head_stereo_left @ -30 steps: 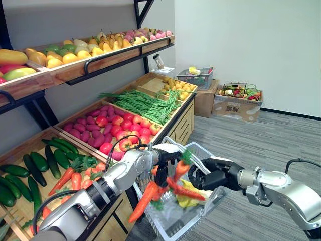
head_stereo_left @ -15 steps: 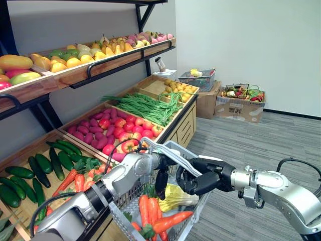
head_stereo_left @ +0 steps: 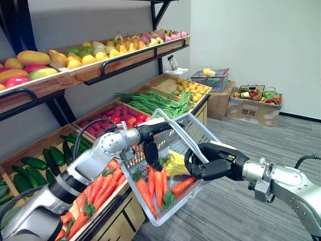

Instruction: Pick vegetable in the basket

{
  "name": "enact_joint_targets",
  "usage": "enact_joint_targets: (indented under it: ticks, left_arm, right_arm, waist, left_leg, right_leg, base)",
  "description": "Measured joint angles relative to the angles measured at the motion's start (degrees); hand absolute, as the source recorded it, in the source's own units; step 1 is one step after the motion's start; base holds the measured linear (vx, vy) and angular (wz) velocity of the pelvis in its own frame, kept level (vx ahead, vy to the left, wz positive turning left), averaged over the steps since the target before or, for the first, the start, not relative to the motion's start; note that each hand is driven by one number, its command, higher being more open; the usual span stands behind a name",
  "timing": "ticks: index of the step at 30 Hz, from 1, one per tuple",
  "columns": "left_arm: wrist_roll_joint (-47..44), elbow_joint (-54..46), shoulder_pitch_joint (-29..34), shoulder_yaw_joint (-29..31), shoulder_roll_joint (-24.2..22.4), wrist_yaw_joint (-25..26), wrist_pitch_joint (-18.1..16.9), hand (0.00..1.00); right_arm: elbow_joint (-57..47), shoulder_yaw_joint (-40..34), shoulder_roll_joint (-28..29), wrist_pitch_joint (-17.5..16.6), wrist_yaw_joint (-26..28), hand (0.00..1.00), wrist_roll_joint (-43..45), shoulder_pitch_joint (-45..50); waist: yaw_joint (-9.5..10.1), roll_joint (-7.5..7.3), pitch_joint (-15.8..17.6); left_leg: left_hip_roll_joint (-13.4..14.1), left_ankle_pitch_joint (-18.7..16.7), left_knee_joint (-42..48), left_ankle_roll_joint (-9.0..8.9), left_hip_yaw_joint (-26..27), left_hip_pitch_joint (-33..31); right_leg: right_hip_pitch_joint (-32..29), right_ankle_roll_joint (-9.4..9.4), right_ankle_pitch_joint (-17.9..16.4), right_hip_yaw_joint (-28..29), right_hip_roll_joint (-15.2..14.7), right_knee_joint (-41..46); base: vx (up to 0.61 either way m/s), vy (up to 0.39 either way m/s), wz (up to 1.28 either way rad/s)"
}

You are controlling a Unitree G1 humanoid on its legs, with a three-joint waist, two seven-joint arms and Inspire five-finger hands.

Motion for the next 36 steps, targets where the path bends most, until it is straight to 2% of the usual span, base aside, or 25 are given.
enact_joint_targets:
  ticks: [3,6,9,13,17,20,23,24,25,26,27,29,31,33,36]
  left_arm:
    - [-2.32,-0.07,0.22,3.44,1.41,0.04,0.48,1.0]
    - [-2.11,-1.62,1.39,6.3,4.19,-2.58,0.57,1.0]
    - [-2.17,-5.76,4.33,7.08,7.79,-6.1,0.58,1.0]
    - [-5.0,-7.59,8.2,7.08,8.19,-9.14,2.06,1.0]
    - [-7.36,-7.87,12.36,7.32,10.54,-11.94,3.53,1.0]
    - [-10.67,-7.81,16.67,12.08,10.57,-11.59,4.25,1.0]
    - [-16.86,-7.67,23.87,23.93,9.32,-7.67,4.25,1.0]
    - [-18.37,-7.3,27.59,30.1,7.31,-5.75,3.8,1.0]
    - [-19.81,-6.79,33.53,38.98,2.42,-2.2,1.95,1.0]
    - [-21.12,-6.5,38.87,45.39,-2.47,0.44,-0.29,1.0]
    - [-21.34,-6.34,40.83,47.55,-4.37,1.4,-1.2,1.0]
    - [-23.05,-2.56,46.25,53.22,-11.22,5.46,-5.29,1.0]
    - [-24.81,2.3,47.3,56.25,-15.66,8.43,-7.53,1.0]
    - [-25.96,9.55,47.53,62.53,-23.65,14.28,-11.82,1.0]
    - [-28.86,12.88,48.42,67.76,-30.65,22.3,-16.35,1.0]
  right_arm:
    - [0.32,-1.73,-0.03,0.03,-0.77,0.0,-0.17,1.15]
    - [3.87,-4.21,-0.17,0.08,-2.29,0.0,-0.17,2.66]
    - [6.61,-5.23,-2.11,0.26,-3.54,0.0,-0.2,6.67]
    - [9.09,-5.22,-2.33,0.42,-4.41,0.0,-0.24,10.16]
    - [10.4,-5.33,-2.32,0.24,-6.19,0.0,-0.23,10.92]
    - [11.6,-6.83,-1.46,-0.45,-7.9,0.0,-0.14,11.2]
    - [12.16,-11.63,1.53,-1.93,-9.15,0.0,-0.03,13.88]
    - [12.48,-13.66,3.49,-2.54,-9.45,0.0,-0.02,15.05]
    - [13.01,-16.84,6.88,-3.52,-9.72,0.0,-0.02,17.38]
    - [14.49,-18.81,9.59,-4.5,-9.81,0.0,-0.1,19.13]
    - [15.45,-19.37,10.48,-4.83,-9.9,0.0,-0.11,19.66]
    - [22.81,-20.86,14.14,-5.83,-10.07,0.0,-0.13,20.29]
    - [28.77,-21.54,16.61,-6.66,-10.86,0.0,-0.12,20.28]
    - [37.85,-23.1,21.06,-7.98,-13.05,0.0,0.04,20.29]
    - [45.42,-23.12,24.82,-8.85,-17.05,0.0,-0.02,20.31]
  waist:
    - [0.55,-0.06,-0.02]
    - [1.21,-0.67,-0.17]
    - [1.86,-1.2,-0.4]
    - [2.67,-1.23,-0.39]
    - [2.86,-1.24,-0.39]
    - [3.48,-1.24,-0.39]
    - [4.12,-1.25,-0.38]
    - [4.16,-1.25,-0.38]
    - [4.23,-1.3,-0.37]
    - [4.25,-1.55,-0.52]
    - [4.25,-1.72,-0.64]
    - [4.46,-2.89,-1.31]
    - [4.66,-3.55,-1.62]
    - [5.59,-4.16,-1.67]
    - [5.88,-4.51,-1.22]
  left_leg:
    - [-0.03,0.08,-0.04,0.09,-0.87,-0.56]
    - [-0.17,0.53,-0.8,0.06,-1.8,-0.58]
    - [-0.41,0.99,-1.81,0.06,-2.65,-0.56]
    - [-0.56,1.05,-2.26,0.1,-3.52,-0.48]
    - [-0.72,1.18,-2.98,0.25,-4.17,0.09]
    - [-1.08,1.22,-3.03,0.33,-4.31,-0.05]
    - [-1.11,1.25,-3.06,0.36,-4.7,-0.32]
    - [-1.1,1.25,-3.09,0.38,-4.79,-0.38]
    - [-1.16,1.27,-3.23,0.41,-4.99,-0.45]
    - [-1.34,1.35,-3.56,0.53,-5.19,-0.46]
    - [-1.43,1.39,-3.72,0.58,-5.32,-0.51]
    - [-1.79,1.56,-3.97,0.76,-6.07,-1.03]
    - [-2.06,1.67,-4.02,0.94,-7.19,-1.5]
    - [-2.44,1.74,-4.0,1.07,-8.21,-2.05]
    - [-2.87,1.88,-3.87,1.3,-10.75,-2.73]
  right_leg:
    - [0.09,0.0,0.0,-0.93,-0.23,-0.4]
    - [0.68,-0.02,0.01,-2.0,-0.48,-1.25]
    - [1.19,-0.04,0.04,-3.06,-0.7,-2.08]
    - [1.84,-0.03,0.06,-4.23,-1.0,-2.48]
    - [2.91,-0.01,0.07,-5.16,-1.42,-3.29]
    - [2.99,0.0,0.09,-5.42,-1.64,-3.68]
    - [3.01,-0.01,0.1,-5.77,-1.7,-3.93]
    - [3.02,-0.03,0.11,-5.86,-1.7,-4.01]
    - [3.06,-0.04,0.12,-6.02,-1.74,-4.12]
    - [3.11,-0.05,0.12,-6.14,-1.83,-4.35]
    - [3.13,-0.06,0.13,-6.21,-1.88,-4.51]
    - [3.36,-0.28,0.28,-6.82,-2.18,-5.57]
    - [3.93,-0.46,0.56,-7.46,-2.46,-6.7]
    - [4.14,-0.47,0.75,-8.29,-2.89,-7.67]
    - [5.15,-0.52,0.81,-10.13,-3.44,-8.57]
  base:
    - [0.03,0.001,0.15]
    - [0.03,-0.002,0.16]
    - [0.06,-0.003,0.18]
    - [0.04,0.007,0.12]
    - [0.02,0.007,0.09]
    - [0.0,0.004,0.02]
    - [0.02,-0.004,0.06]
    - [0.03,-0.008,0.06]
    - [0.03,-0.006,0.07]
    - [0.02,-0.001,0.07]
    - [0.02,0.003,0.09]
    - [0.01,0.001,0.16]
    - [0.0,0.001,0.23]
    - [0.0,0.008,0.22]
    - [0.03,0.004,0.32]
